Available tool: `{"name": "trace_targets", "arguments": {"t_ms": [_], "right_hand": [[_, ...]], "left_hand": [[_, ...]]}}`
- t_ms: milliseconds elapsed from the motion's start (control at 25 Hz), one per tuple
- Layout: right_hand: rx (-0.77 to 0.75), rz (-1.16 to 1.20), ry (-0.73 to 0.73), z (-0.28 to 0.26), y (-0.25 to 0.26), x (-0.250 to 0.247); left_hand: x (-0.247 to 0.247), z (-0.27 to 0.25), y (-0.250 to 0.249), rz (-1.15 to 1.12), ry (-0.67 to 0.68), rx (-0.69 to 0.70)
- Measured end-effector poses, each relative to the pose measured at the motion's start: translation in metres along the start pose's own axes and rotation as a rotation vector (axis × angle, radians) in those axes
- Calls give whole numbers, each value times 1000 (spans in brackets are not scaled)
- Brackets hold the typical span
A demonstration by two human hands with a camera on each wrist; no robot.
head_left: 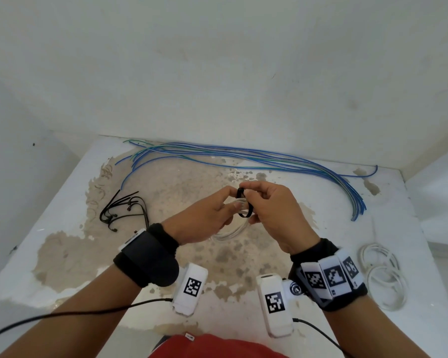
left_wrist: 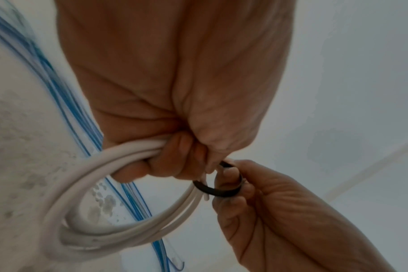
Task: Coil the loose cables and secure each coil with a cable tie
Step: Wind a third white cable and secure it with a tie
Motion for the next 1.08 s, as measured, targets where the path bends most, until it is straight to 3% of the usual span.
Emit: {"name": "trace_targets", "arguments": {"t_ms": [200,640,920,1080], "right_hand": [[6,27,-46,2,-10,-1],[78,18,-7,-2,-10,-2],[123,-156,114,6,7,-8],[109,-150,35,17,12,-8]], "left_hand": [[6,-2,-2,188,-57,29],[4,-2,-2,276,-138,26],[9,-6,2,253,-65,21],[12,-13,-2,203,1,53]]}}
Point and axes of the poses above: each hand's wrist, its own z-axis towards the middle knuckle, its own x-axis out of the palm, y = z × x, the point moved 5 cm from there along z, towards the middle knuckle, and after that the axes turned 15 degrees about z, right-handed, at the moved point
